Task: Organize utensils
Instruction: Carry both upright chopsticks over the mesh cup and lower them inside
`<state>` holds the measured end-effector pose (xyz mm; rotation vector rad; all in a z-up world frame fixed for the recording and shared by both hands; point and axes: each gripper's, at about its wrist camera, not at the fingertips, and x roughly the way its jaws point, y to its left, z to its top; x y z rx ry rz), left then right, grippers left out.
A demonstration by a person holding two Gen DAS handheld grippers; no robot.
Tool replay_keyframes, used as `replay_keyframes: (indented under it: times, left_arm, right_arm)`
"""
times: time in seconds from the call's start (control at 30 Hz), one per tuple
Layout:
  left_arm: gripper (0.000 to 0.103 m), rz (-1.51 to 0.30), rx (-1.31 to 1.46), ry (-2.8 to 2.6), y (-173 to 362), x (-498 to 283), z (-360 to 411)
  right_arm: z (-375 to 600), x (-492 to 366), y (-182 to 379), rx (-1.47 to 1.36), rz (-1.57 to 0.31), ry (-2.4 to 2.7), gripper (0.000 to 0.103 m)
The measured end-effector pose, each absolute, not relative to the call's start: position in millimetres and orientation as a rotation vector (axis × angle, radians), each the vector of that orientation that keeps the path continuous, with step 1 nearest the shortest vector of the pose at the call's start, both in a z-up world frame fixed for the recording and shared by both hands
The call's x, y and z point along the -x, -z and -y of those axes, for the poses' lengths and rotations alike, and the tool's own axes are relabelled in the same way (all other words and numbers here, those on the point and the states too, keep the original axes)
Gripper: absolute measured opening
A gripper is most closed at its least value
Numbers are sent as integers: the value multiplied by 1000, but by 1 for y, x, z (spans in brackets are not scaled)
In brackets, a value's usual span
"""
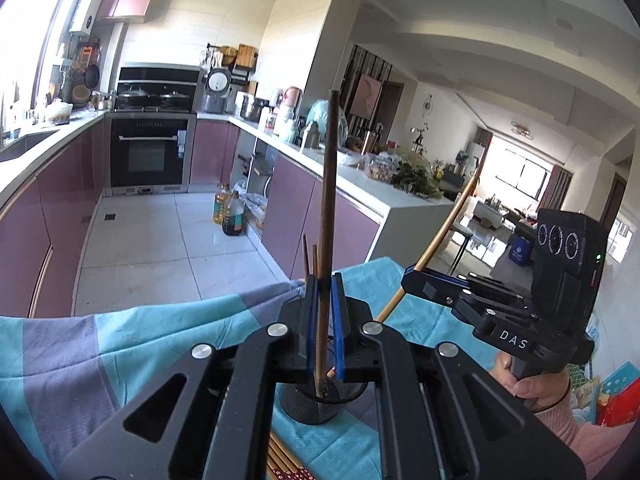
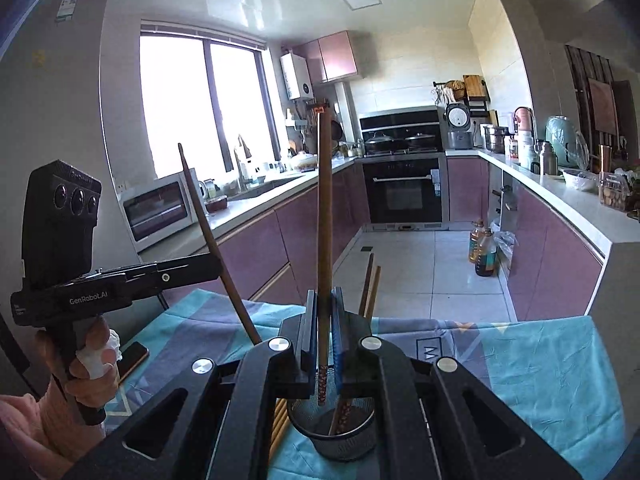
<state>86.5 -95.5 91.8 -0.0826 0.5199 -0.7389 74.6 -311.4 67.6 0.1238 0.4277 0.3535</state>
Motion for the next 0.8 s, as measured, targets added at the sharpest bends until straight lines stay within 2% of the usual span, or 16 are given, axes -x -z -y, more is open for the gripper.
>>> replay_keyframes:
  times: [0.4, 0.8]
  left_arm:
    - [7, -677, -30, 750, -41, -111, 122]
    - [7, -779, -42, 755, -18, -145, 141]
  right_arm:
    - [310, -97, -36, -90, -597, -355, 6]
    - [304, -122, -8, -107, -705, -351, 6]
